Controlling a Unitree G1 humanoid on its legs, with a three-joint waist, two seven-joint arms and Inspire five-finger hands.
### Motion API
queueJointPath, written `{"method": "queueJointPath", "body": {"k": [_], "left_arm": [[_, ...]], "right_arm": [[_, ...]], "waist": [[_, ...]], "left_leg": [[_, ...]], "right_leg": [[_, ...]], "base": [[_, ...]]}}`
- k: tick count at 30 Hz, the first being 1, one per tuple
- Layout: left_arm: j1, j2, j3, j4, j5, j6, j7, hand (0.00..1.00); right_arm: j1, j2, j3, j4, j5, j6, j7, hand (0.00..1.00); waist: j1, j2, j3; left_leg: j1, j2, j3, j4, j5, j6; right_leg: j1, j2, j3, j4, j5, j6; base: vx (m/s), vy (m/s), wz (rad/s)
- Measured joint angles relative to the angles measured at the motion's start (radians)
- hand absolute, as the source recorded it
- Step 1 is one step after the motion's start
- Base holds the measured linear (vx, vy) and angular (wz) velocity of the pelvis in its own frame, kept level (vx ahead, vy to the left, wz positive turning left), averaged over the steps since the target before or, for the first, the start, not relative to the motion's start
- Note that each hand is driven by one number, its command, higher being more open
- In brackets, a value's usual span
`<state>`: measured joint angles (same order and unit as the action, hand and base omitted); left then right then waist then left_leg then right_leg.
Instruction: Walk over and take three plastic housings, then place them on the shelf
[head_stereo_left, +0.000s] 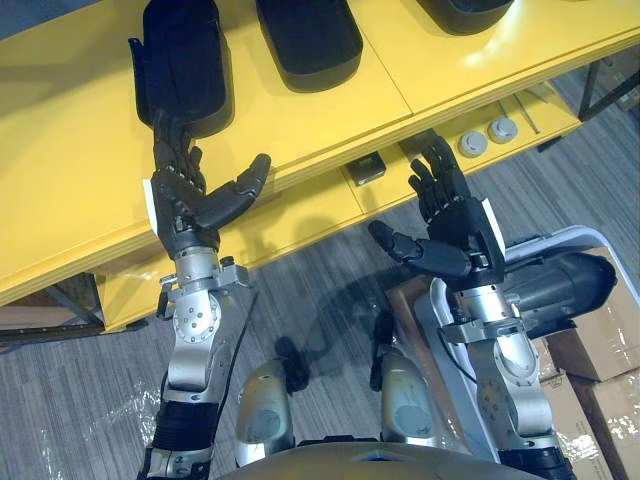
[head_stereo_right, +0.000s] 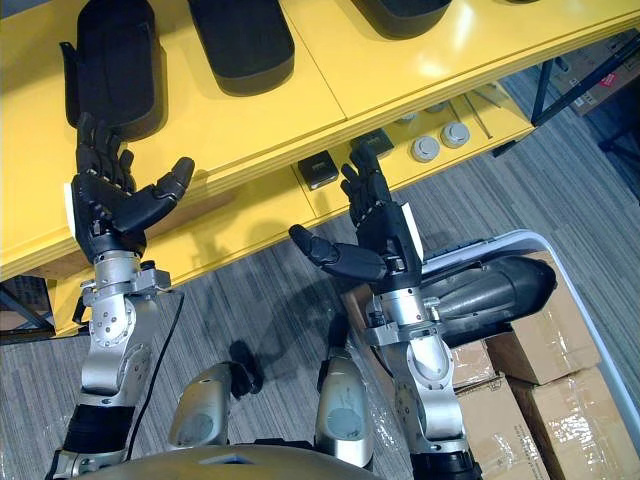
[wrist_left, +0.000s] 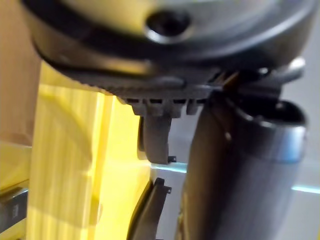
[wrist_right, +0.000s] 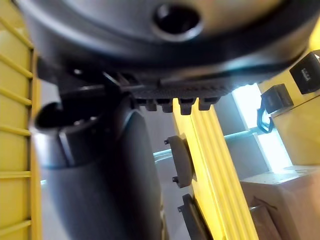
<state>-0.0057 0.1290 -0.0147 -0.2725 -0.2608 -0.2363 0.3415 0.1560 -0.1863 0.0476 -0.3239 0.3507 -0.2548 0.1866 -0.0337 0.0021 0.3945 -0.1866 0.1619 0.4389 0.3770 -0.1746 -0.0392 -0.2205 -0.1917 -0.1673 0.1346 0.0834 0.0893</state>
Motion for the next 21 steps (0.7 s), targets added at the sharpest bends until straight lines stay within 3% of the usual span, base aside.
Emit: {"method": "queueJointPath", "body": {"k": [4,9,13,16,18,21], "left_arm": [[0.125,-0.021,0.004,-0.143,0.0,-0.007,-0.077,1.0],[0.178,-0.034,0.056,-0.206,0.0,-0.027,-0.132,1.0],[0.221,-0.043,0.096,-0.206,-0.008,-0.025,-0.164,1.0],[0.25,-0.047,0.109,-0.206,-0.015,-0.017,-0.2,1.0],[0.254,-0.047,0.112,-0.206,-0.052,0.001,-0.229,1.0],[0.279,-0.047,0.131,-0.204,-0.081,0.002,-0.268,1.0]], "right_arm": [[0.023,0.006,-0.008,-0.045,-0.031,-0.004,0.002,1.0],[-0.048,-0.006,-0.04,-0.047,-0.075,-0.015,-0.016,1.0],[-0.227,-0.064,-0.046,0.057,-0.112,-0.011,-0.09,1.0],[-0.449,-0.103,-0.047,0.263,-0.18,0.066,-0.189,1.0],[-0.62,-0.145,-0.047,0.479,-0.201,0.14,-0.247,1.0],[-0.773,-0.201,-0.047,0.695,-0.216,0.198,-0.29,1.0]], "waist": [[0.005,-0.001,-0.003],[0.016,0.003,-0.027],[0.041,0.004,-0.098],[0.081,0.009,-0.14],[0.119,0.018,-0.148],[0.16,0.023,-0.149]], "left_leg": [[0.063,-0.025,-0.037,-0.076,0.034,-0.004],[0.124,-0.046,-0.087,-0.149,0.07,-0.01],[0.15,-0.055,-0.146,-0.175,0.084,-0.015],[0.159,-0.063,-0.195,-0.188,0.095,-0.018],[0.153,-0.068,-0.233,-0.189,0.101,-0.021],[0.118,-0.075,-0.281,-0.188,0.117,-0.022]], "right_leg": [[0.073,-0.006,-0.044,-0.034,-0.003,0.001],[0.165,-0.008,-0.106,-0.084,-0.002,0.003],[0.242,-0.006,-0.179,-0.125,0.0,0.005],[0.287,-0.005,-0.228,-0.145,0.0,0.005],[0.312,-0.005,-0.269,-0.153,0.0,0.004],[0.308,-0.006,-0.317,-0.153,-0.001,0.003]], "base": [[0.05,-0.022,0.24],[0.04,-0.034,0.33],[0.04,-0.029,0.47],[0.0,-0.017,0.49],[-0.03,-0.007,0.49],[-0.05,-0.004,0.47]]}}
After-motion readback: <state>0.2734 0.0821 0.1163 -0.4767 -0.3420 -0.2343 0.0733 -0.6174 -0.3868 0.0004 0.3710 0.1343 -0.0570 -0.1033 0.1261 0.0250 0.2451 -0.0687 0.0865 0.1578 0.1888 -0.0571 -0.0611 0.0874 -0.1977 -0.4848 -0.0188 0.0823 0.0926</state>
